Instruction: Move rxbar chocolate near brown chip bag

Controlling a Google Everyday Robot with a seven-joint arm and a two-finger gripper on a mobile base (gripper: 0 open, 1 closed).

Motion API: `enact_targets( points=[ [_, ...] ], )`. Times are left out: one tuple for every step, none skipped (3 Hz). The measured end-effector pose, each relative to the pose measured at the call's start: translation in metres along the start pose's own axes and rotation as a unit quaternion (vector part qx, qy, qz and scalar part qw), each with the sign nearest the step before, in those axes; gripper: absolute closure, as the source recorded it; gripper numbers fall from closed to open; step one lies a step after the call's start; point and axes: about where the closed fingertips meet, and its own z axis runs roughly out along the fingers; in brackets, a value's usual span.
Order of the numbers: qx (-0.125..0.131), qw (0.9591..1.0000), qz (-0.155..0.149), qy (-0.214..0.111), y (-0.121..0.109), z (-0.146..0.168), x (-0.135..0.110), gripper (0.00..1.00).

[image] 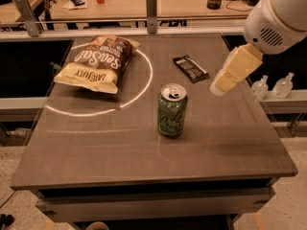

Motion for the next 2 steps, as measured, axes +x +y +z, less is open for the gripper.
enact_targets(
  points=[
    [0.062,0.9964,0.03,-0.051,-0.035,-0.001,0.002,0.0],
    [0.095,0.9915,0.028,-0.085,-0.051,-0.008,-0.017,0.0]
  ],
)
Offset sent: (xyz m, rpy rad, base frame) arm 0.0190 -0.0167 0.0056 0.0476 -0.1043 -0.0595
